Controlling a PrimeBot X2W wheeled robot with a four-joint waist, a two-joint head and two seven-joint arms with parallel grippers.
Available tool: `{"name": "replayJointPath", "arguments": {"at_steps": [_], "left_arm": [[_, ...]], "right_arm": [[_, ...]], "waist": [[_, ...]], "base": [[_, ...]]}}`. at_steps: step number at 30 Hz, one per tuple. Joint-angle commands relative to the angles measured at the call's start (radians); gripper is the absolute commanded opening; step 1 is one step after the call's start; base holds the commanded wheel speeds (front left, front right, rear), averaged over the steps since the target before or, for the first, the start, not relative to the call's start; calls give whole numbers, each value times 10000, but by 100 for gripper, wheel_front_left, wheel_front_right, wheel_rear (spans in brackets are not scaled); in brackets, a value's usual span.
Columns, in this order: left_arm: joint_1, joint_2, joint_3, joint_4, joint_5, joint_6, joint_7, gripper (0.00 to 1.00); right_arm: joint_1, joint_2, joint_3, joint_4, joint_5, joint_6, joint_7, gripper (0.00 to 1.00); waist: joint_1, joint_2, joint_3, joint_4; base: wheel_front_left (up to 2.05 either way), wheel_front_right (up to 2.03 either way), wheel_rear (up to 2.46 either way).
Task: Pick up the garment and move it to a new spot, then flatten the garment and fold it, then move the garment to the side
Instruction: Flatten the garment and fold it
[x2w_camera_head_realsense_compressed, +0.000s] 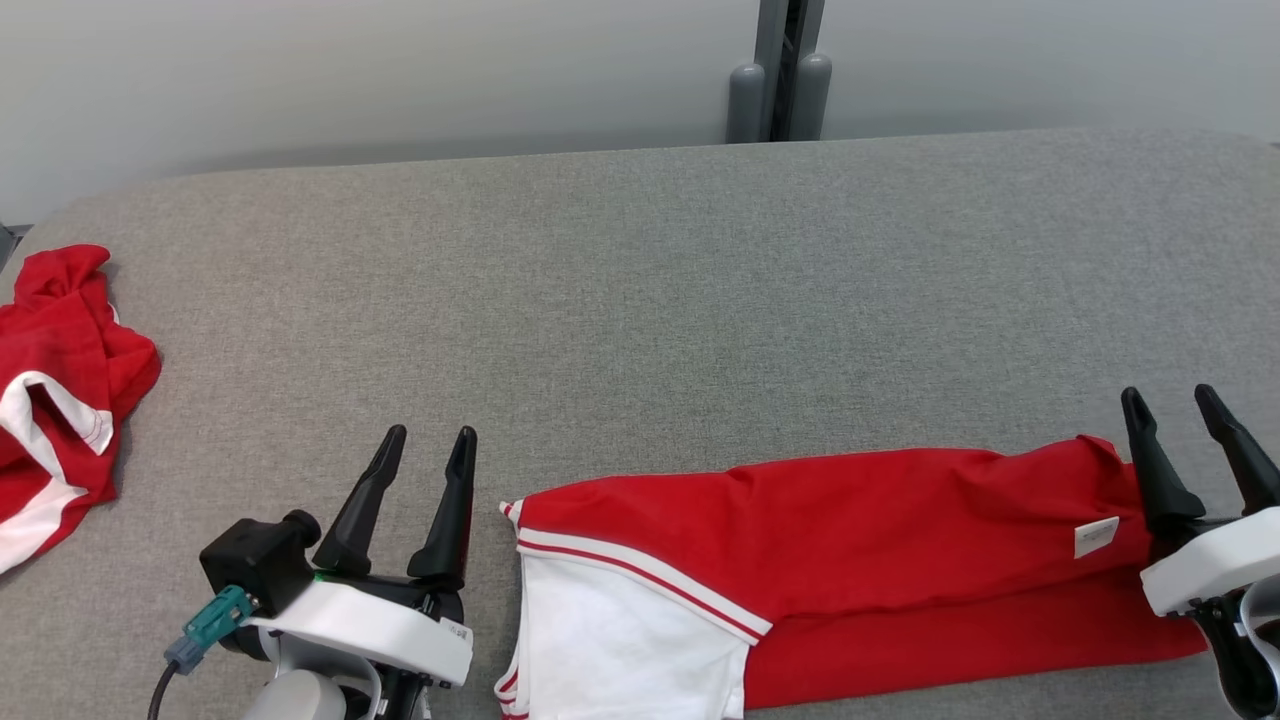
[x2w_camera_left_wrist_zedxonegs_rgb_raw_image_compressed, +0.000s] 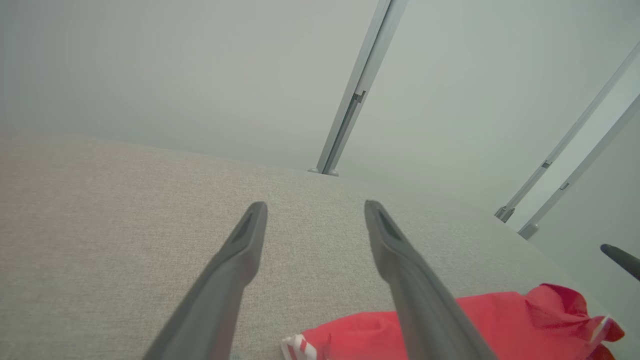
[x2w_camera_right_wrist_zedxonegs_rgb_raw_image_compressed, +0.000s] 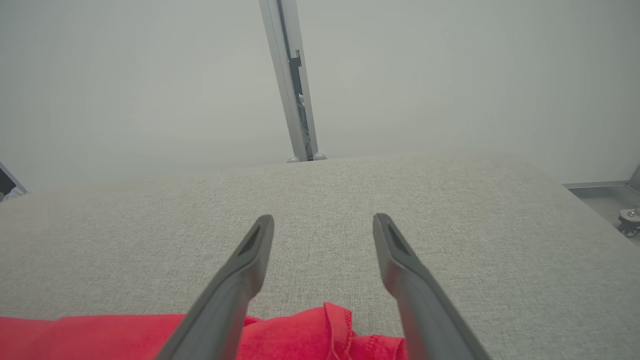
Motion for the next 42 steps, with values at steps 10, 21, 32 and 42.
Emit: {"name": "replayJointPath", "arguments": {"at_steps": [10,21,32,42], "left_arm": [[245,-1011,999,881,1312,-1131,-52,100],[-101,-1413,1183,1423,1757,-1558,-44,100],[-177,-1561,1373,1626,1962,-1714,-45,100],[-139,-1616,1557,1715,2042,-1774,-45,100]], "right_arm": [[-5,578,-586,536,-1201,-3,1317,100],[-1051,963,-1088,1989,-1962,-3,3818,100],[-1297,1091,-1796,2434,-2207,-3,4643,0],[-989,1713,-3381,1792,-1528,-3,4091,0]], "waist": [[0,0,75,210],[0,0,317,447],[0,0,446,527],[0,0,368,269]], "base": [[0,0,0],[0,0,0],[0,0,0],[0,0,0]]}}
